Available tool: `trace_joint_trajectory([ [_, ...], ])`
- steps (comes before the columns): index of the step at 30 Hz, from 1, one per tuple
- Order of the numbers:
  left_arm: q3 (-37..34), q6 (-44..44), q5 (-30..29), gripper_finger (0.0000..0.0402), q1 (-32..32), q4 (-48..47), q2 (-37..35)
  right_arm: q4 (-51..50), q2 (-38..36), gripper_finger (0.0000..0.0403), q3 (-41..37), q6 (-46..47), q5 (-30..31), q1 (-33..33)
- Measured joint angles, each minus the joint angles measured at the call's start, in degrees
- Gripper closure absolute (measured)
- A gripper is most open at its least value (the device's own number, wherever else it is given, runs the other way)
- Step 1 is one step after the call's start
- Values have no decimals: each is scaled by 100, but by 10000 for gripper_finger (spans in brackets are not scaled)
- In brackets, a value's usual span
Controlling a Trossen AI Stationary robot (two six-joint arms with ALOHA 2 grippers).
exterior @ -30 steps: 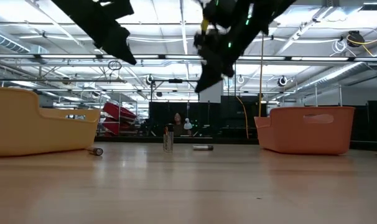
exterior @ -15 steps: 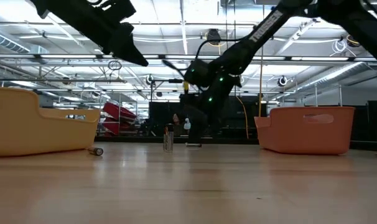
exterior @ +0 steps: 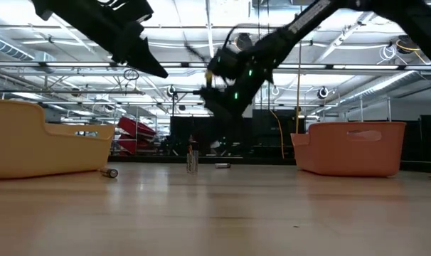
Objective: Sort batteries
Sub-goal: Put the silver battery into the yellow bin
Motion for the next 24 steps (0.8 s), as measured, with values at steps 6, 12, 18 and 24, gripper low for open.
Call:
trace_joint_trajectory([
  [6, -62, 460, 397, 360, 2, -130, 0, -452, -175, 403, -15, -38, -16, 107],
  [12, -247, 1133, 832, 360, 16, -32, 0, -739, -184, 395, -9, -456, -22, 218],
  [18, -657, 1459, 2223, 360, 127, 401, 0, -1449, -186, 327, -9, -984, -146, 232],
  [24, -868, 1321, 2297, 359, 241, 740, 1, -2045, -186, 256, -9, -1268, -14, 517],
])
